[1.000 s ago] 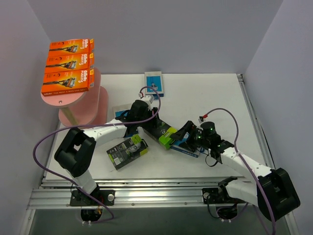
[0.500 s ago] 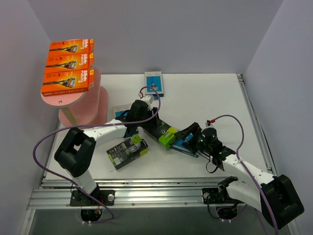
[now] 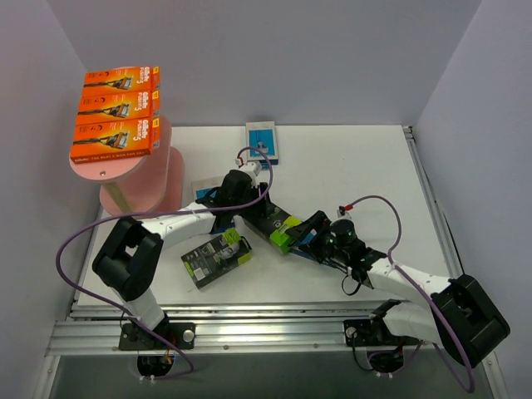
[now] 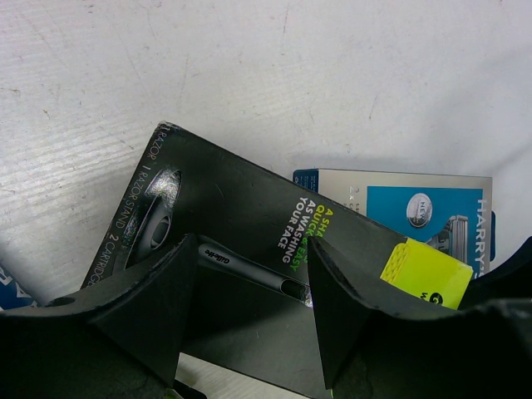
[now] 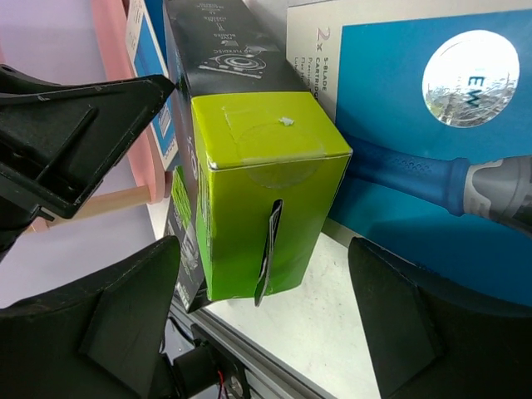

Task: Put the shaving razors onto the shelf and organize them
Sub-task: Grab a shaving razor with the right arm

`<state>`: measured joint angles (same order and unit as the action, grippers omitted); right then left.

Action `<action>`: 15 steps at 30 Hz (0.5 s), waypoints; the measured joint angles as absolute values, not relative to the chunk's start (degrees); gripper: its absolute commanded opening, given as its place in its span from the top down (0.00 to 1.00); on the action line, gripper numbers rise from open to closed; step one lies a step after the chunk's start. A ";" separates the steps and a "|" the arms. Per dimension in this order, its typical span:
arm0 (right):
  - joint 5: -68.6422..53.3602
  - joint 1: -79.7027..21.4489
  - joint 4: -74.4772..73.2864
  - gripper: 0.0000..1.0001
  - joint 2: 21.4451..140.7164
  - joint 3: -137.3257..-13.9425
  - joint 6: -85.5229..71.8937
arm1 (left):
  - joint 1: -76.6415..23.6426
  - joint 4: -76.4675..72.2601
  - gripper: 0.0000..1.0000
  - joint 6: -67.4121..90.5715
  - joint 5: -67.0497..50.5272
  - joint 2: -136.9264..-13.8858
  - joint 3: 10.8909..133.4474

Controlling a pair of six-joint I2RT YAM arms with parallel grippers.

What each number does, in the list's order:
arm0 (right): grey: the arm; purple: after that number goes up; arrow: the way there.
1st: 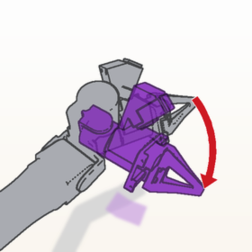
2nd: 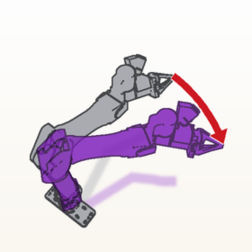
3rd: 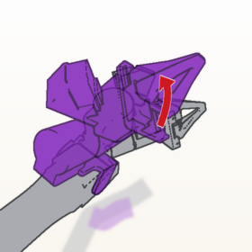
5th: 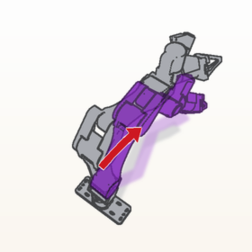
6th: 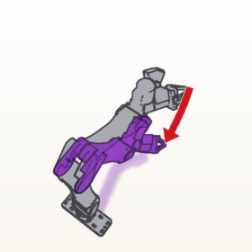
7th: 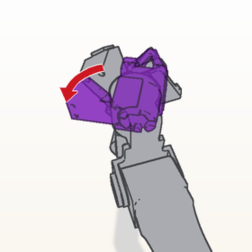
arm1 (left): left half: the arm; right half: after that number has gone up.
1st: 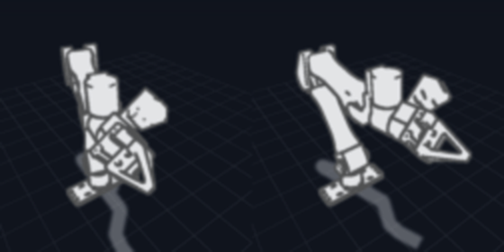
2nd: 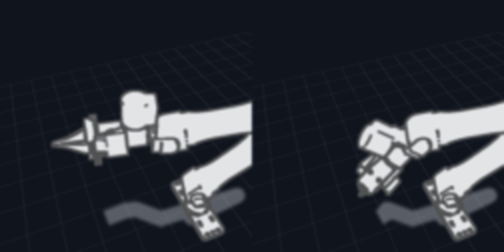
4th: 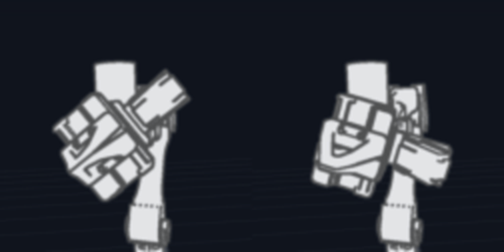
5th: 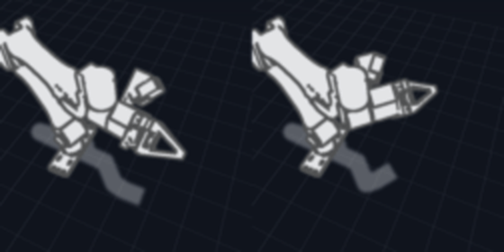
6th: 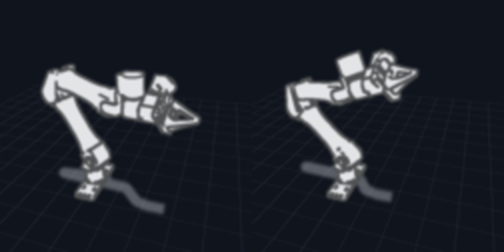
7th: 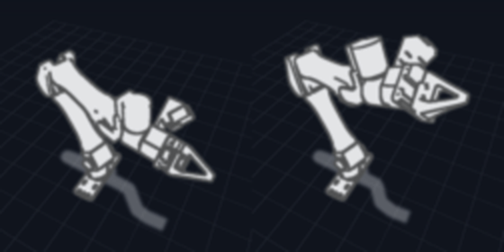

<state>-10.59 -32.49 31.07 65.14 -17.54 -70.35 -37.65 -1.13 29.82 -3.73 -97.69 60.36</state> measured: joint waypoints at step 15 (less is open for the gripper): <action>-8.67 -33.56 36.27 0.39 69.80 -17.54 -70.89 | -37.65 -1.13 0.36 29.82 -3.79 -97.69 60.36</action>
